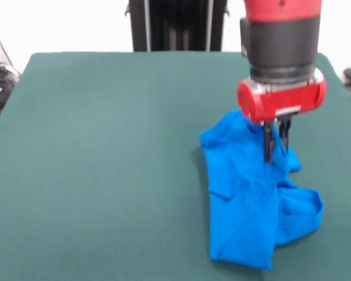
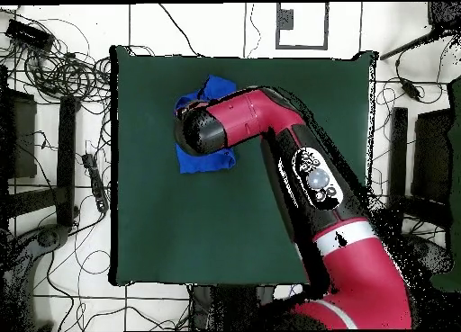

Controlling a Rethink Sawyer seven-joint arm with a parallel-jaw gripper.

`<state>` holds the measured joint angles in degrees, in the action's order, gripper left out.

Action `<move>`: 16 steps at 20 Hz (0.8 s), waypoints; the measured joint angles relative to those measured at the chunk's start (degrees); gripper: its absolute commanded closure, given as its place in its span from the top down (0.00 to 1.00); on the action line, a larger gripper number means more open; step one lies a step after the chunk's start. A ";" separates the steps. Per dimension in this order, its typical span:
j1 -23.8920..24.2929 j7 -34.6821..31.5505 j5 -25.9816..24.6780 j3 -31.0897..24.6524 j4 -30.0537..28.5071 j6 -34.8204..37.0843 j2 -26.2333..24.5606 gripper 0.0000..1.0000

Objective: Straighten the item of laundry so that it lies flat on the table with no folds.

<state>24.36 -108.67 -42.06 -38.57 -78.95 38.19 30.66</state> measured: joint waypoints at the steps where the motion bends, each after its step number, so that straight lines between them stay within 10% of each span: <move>1: 0.01 0.00 0.53 0.00 0.00 0.79 0.88 0.00; 16: 2.97 0.00 6.40 -1.12 -0.06 7.29 8.22 0.00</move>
<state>27.33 -108.67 -35.66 -39.69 -79.00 45.48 38.88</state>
